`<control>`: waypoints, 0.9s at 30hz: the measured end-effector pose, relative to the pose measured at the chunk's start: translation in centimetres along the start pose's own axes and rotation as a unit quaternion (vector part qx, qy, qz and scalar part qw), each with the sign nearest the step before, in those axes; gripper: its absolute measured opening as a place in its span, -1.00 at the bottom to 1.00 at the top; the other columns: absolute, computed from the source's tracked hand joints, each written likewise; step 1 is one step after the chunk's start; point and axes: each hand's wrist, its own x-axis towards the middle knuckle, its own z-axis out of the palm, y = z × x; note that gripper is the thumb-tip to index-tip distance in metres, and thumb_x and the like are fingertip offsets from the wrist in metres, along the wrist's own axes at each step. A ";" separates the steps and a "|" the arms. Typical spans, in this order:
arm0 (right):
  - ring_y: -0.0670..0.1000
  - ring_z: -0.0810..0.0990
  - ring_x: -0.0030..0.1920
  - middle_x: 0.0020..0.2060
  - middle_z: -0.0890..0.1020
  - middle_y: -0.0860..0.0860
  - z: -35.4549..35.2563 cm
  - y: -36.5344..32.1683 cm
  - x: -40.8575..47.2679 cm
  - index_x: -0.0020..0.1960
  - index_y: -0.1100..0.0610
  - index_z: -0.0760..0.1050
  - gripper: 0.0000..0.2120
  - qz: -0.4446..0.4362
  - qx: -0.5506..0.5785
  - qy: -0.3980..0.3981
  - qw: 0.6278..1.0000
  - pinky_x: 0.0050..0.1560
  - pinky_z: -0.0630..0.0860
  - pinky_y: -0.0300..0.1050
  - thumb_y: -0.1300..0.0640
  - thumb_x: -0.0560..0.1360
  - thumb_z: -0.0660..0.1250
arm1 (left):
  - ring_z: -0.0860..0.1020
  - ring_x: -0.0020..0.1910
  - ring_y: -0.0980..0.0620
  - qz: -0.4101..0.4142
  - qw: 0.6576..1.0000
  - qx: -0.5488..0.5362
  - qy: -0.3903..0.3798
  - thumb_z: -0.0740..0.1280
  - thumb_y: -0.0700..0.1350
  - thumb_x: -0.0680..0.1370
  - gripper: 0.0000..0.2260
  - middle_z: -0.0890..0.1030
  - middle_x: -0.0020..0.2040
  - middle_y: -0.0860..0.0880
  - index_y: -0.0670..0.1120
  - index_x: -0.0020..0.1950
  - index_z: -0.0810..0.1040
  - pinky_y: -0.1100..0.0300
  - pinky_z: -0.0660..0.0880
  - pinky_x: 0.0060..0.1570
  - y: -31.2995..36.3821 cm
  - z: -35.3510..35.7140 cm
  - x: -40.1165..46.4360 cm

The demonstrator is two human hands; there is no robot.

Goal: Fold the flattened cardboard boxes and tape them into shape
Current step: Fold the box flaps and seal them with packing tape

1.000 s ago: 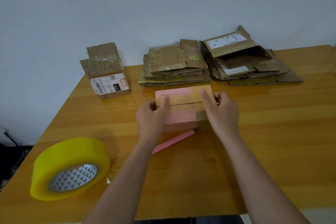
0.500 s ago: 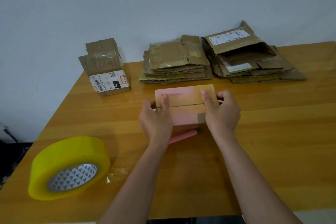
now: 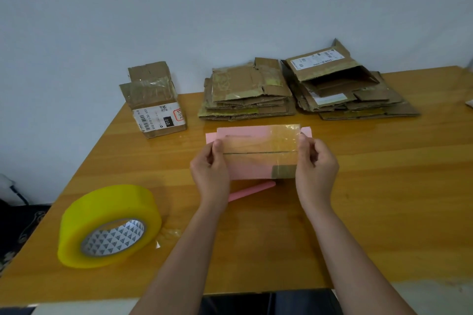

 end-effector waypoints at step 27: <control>-0.35 0.56 0.07 0.08 0.58 -0.19 -0.3 -5.1 1.5 0.19 -0.10 0.45 -0.51 0.111 0.118 -0.121 0.979 0.00 0.57 -0.34 0.43 0.47 0.37 | 0.62 0.13 -0.04 -0.086 0.986 -0.128 -0.058 0.44 0.03 0.51 -0.61 0.61 0.18 -0.04 -0.04 0.28 0.48 -0.11 0.57 0.14 4.8 -5.5 1.2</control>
